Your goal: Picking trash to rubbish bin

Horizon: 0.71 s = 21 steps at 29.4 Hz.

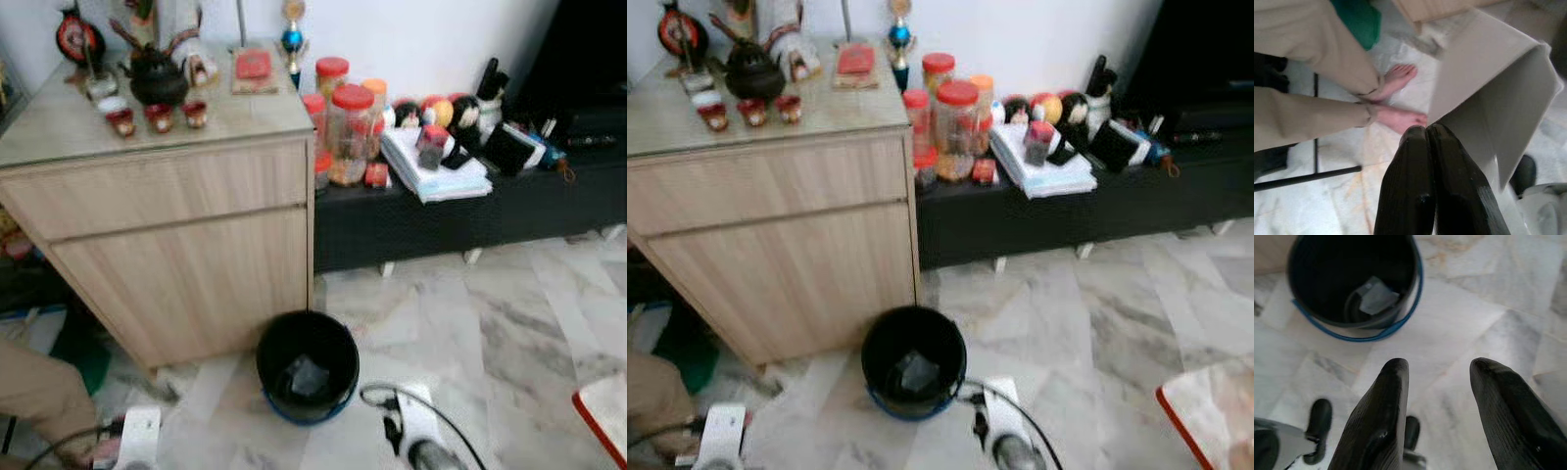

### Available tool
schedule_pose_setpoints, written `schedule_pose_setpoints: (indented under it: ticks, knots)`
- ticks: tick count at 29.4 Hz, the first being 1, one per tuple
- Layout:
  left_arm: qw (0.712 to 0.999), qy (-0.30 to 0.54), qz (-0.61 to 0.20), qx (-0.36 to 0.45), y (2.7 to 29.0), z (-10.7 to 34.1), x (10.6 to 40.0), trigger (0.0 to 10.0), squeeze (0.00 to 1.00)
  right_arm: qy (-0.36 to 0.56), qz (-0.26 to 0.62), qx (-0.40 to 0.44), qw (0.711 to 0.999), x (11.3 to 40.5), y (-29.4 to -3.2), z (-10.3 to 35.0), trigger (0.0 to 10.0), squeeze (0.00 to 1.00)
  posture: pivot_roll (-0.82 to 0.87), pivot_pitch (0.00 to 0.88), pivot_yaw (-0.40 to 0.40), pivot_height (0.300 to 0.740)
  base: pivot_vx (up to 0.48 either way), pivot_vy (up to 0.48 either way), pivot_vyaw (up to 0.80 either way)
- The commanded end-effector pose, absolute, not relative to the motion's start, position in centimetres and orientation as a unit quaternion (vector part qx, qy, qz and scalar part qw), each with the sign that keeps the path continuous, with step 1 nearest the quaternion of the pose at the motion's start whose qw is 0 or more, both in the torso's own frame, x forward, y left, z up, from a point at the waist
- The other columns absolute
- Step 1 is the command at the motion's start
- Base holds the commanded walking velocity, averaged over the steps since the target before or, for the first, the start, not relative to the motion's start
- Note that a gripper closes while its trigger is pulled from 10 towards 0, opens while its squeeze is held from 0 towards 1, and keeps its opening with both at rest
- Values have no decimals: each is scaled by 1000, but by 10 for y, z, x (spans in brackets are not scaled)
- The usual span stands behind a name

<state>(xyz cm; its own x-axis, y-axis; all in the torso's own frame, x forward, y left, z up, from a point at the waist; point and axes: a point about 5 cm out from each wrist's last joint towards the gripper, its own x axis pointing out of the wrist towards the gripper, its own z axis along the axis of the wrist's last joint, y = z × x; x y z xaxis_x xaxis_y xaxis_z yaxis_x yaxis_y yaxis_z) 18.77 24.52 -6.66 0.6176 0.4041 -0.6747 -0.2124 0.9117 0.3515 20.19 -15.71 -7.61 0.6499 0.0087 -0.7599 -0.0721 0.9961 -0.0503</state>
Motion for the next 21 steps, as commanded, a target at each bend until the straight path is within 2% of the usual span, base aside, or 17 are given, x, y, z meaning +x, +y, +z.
schedule_pose_setpoints:
  ticks: [1,21]
  knots:
    - [888,406,179,120,248,-68,183,10000,0,413,23,-26,910,205,-152,-74,10000,0,162,90,1,740,277,0,0]
    - [889,405,177,121,248,-68,183,10000,0,414,21,-21,910,204,-152,-75,10000,0,162,103,5,740,295,0,0]
